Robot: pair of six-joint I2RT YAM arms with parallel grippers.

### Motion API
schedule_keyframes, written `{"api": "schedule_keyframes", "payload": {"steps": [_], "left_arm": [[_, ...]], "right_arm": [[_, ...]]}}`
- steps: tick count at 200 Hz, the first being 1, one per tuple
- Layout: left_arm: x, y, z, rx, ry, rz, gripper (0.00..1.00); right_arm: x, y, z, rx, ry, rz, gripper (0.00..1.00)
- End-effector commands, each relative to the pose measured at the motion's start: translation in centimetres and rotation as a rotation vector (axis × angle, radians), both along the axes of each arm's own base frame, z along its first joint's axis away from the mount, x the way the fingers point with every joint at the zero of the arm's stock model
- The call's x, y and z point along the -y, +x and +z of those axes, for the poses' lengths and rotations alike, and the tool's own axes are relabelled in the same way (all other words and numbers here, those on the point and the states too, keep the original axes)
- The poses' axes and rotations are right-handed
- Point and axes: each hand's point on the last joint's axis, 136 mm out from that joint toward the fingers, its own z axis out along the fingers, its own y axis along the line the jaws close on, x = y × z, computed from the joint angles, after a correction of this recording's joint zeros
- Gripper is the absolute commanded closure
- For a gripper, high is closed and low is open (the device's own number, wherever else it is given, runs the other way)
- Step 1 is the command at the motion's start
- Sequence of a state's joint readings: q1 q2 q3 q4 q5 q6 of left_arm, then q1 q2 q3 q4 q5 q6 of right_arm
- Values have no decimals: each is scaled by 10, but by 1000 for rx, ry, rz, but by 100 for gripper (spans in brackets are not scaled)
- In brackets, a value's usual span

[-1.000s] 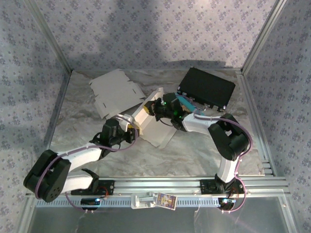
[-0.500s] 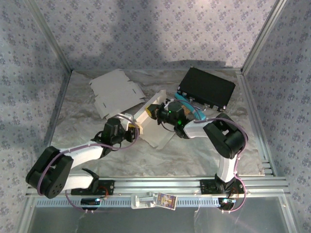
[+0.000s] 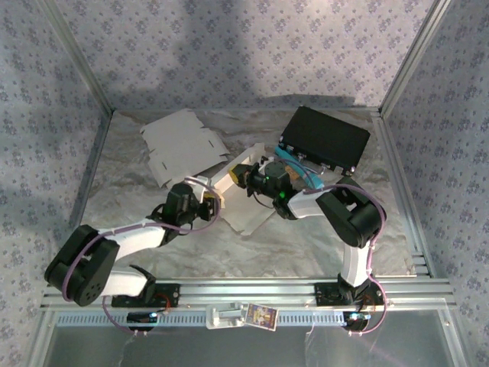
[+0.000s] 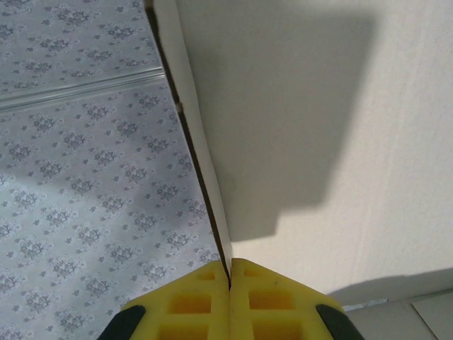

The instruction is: Fold the paper box

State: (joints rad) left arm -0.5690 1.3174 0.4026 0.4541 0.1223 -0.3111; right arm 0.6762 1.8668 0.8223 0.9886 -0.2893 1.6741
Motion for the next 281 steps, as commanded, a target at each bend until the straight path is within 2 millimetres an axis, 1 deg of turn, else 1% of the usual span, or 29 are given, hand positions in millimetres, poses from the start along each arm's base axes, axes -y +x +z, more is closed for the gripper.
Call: {"api": "schedule_keyframes", "payload": {"steps": [1, 34, 58, 81, 124, 142, 170, 206, 249, 281], "left_arm": [[13, 20, 33, 102, -57, 16, 58], [5, 28, 32, 110, -26, 78, 59], [7, 32, 33, 110, -39, 90, 58], [7, 34, 32, 106, -41, 113, 60], [8, 37, 34, 113, -45, 124, 71], [11, 39, 36, 117, -50, 114, 76], [16, 39, 35, 117, -48, 99, 81], [19, 42, 36, 118, -51, 105, 88], [23, 46, 35, 103, -53, 128, 100], [24, 47, 32, 88, -35, 160, 100]], "right_arm": [[-7, -15, -31, -92, -37, 42, 100], [-8, -17, -32, -99, -38, 42, 100], [-7, -18, -36, -108, -44, 40, 100], [-9, -18, -35, -107, -40, 38, 100], [-11, -16, -32, -115, -30, 28, 100], [-12, -15, -32, -122, -29, 25, 100], [-13, -14, -29, -124, -26, 23, 100], [-13, -12, -27, -129, -22, 14, 100], [-13, -12, -26, -138, -23, 5, 100], [-14, -12, -23, -140, -19, 2, 100]]}}
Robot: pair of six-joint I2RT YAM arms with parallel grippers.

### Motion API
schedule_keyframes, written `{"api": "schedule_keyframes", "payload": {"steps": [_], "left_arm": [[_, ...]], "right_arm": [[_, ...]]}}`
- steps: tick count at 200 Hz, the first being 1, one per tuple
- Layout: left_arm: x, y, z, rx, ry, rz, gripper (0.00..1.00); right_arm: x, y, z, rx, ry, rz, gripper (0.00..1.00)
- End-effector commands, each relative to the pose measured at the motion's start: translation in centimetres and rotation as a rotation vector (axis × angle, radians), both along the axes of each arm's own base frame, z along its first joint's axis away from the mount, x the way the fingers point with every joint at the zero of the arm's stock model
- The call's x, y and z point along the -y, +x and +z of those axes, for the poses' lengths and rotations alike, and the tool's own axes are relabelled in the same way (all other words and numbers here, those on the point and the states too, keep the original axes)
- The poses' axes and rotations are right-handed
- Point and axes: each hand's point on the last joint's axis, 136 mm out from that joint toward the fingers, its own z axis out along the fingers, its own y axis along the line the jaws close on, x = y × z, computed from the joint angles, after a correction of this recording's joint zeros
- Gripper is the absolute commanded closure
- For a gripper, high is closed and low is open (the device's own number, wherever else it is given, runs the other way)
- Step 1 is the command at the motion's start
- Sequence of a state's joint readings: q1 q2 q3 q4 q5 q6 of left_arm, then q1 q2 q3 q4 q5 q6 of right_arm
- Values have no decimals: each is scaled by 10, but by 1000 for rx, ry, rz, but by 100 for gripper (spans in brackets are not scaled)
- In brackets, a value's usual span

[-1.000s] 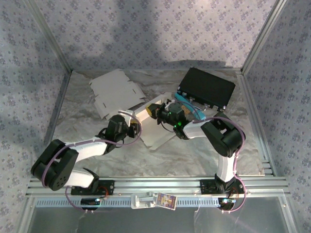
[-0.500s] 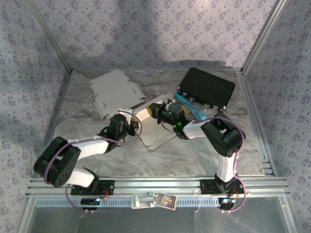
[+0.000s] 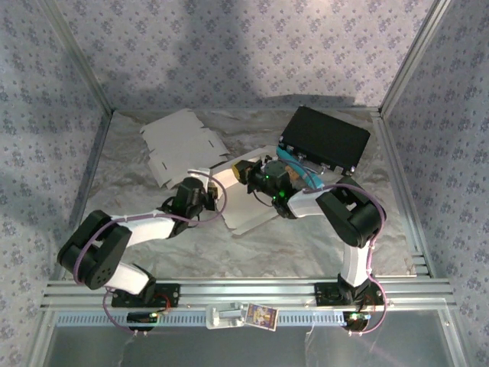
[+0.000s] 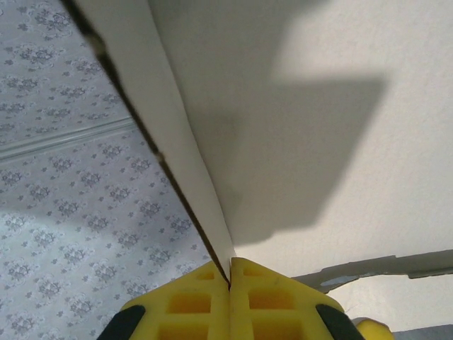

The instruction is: Fold the paper box

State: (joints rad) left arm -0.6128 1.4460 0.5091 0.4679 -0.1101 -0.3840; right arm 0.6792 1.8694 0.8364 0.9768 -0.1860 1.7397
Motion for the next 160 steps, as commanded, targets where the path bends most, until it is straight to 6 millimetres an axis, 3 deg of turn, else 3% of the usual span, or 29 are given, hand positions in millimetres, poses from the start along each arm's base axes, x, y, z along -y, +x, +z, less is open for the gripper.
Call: {"api": "schedule_keyframes", "payload": {"steps": [1, 73, 126, 160], "left_arm": [[27, 10, 31, 69, -82, -35, 100], [21, 4, 19, 10, -2, 22, 100], [13, -9, 13, -8, 49, -4, 100], [14, -11, 13, -10, 56, -16, 100]], "right_arm": [[-22, -27, -24, -98, -39, 113, 100], [-14, -23, -17, -96, -74, 103, 100], [3, -11, -14, -105, -118, 78, 69], [4, -6, -9, -93, -120, 68, 65]]}}
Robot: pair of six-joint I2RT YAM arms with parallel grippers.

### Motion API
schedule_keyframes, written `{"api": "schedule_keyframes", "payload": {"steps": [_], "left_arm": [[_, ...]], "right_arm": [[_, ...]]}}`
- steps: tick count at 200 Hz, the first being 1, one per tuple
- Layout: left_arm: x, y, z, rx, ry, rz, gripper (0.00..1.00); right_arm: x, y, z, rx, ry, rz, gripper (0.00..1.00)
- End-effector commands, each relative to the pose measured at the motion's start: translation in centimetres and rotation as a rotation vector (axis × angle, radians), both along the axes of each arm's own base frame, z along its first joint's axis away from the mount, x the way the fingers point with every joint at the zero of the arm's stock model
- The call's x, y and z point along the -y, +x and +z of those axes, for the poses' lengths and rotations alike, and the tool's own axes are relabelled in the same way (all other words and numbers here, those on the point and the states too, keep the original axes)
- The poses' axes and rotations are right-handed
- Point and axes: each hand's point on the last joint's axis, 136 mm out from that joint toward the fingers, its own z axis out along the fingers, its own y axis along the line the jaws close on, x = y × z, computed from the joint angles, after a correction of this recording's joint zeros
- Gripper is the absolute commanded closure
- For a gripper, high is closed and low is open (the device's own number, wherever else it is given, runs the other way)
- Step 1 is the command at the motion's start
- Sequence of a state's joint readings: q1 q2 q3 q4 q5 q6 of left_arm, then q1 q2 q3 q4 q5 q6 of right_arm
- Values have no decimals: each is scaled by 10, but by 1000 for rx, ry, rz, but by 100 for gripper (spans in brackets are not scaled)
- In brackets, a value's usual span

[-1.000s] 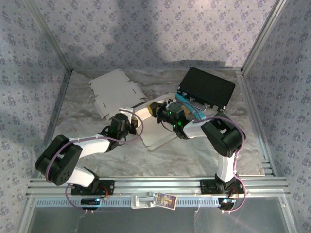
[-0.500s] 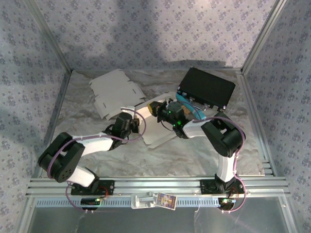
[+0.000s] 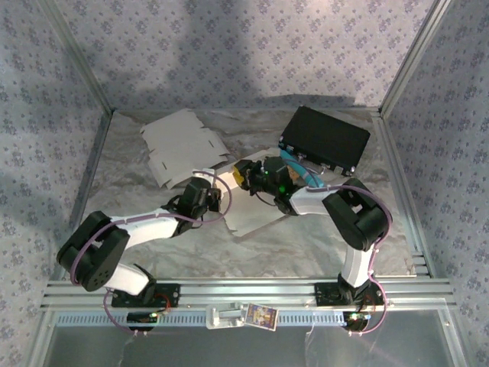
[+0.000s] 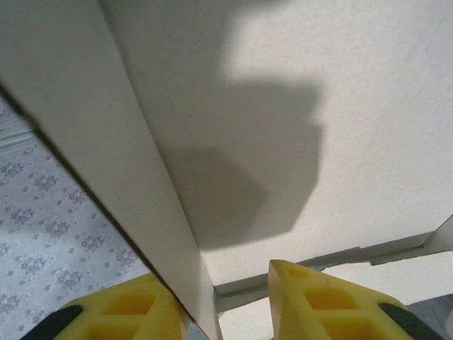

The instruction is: Fold the paper box

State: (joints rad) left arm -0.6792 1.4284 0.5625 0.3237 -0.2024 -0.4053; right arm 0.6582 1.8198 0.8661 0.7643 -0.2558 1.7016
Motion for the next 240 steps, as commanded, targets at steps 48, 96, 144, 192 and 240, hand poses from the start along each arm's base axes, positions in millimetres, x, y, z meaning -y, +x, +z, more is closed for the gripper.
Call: {"api": "schedule_keyframes", "payload": {"steps": [48, 96, 144, 192, 240], "left_arm": [[10, -2, 12, 21, -10, -43, 100], [11, -1, 10, 14, -5, -46, 100], [12, 0, 10, 13, -1, -48, 100], [15, 3, 12, 46, -7, -61, 99], [18, 15, 14, 61, -25, -59, 80]], "right_arm": [[15, 12, 12, 15, -37, -31, 67], [24, 21, 22, 32, -51, -45, 69], [23, 21, 13, 13, -54, -47, 82], [25, 13, -1, -56, -94, -37, 100], [28, 6, -12, -105, -111, -27, 100]]}}
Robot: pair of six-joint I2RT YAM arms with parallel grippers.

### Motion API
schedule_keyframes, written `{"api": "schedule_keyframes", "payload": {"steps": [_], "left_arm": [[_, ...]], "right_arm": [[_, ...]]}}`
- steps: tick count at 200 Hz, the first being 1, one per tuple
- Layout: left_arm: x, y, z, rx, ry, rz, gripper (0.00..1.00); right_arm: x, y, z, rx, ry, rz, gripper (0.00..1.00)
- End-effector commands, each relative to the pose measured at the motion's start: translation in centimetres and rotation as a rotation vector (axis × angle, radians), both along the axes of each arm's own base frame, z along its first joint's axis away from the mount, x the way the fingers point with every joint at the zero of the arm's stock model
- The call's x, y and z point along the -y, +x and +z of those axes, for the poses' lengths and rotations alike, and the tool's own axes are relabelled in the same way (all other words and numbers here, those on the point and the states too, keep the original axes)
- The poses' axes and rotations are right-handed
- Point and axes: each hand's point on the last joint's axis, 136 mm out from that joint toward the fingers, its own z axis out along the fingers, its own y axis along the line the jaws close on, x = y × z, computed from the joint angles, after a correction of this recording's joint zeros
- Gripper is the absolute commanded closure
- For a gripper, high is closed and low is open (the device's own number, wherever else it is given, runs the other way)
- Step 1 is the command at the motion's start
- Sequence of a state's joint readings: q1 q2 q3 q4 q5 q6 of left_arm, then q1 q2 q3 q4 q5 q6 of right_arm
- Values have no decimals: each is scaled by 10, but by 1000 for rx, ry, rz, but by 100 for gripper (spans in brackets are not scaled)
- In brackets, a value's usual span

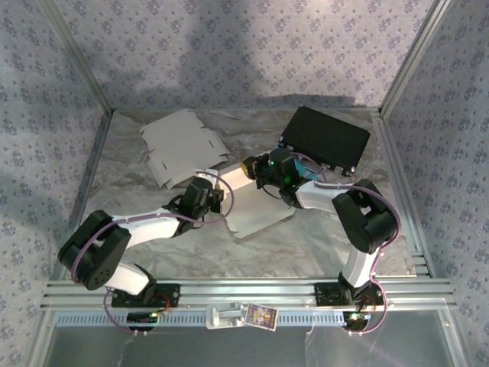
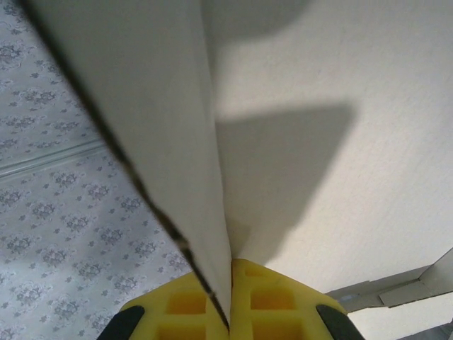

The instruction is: Fold the paper box

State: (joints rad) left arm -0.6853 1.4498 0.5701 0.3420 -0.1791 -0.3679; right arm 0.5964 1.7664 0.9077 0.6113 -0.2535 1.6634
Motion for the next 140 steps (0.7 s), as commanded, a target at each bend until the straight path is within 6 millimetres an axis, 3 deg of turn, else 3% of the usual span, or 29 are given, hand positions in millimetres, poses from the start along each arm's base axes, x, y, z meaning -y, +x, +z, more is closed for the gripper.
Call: {"api": "schedule_keyframes", "payload": {"steps": [1, 30, 78, 105, 140], "left_arm": [[10, 15, 16, 52, -41, -12, 79], [12, 21, 17, 57, -46, -11, 72], [5, 27, 17, 60, -30, 32, 69], [3, 29, 16, 49, -51, 30, 82], [12, 31, 17, 35, -76, 0, 91]], "right_arm": [[2, -13, -21, -91, -52, 24, 100], [2, -14, -21, -99, -50, 22, 100], [2, -13, -21, -104, -40, 16, 100], [2, -14, -21, -108, -40, 16, 100], [-3, -17, -22, -116, -32, 22, 100]]}}
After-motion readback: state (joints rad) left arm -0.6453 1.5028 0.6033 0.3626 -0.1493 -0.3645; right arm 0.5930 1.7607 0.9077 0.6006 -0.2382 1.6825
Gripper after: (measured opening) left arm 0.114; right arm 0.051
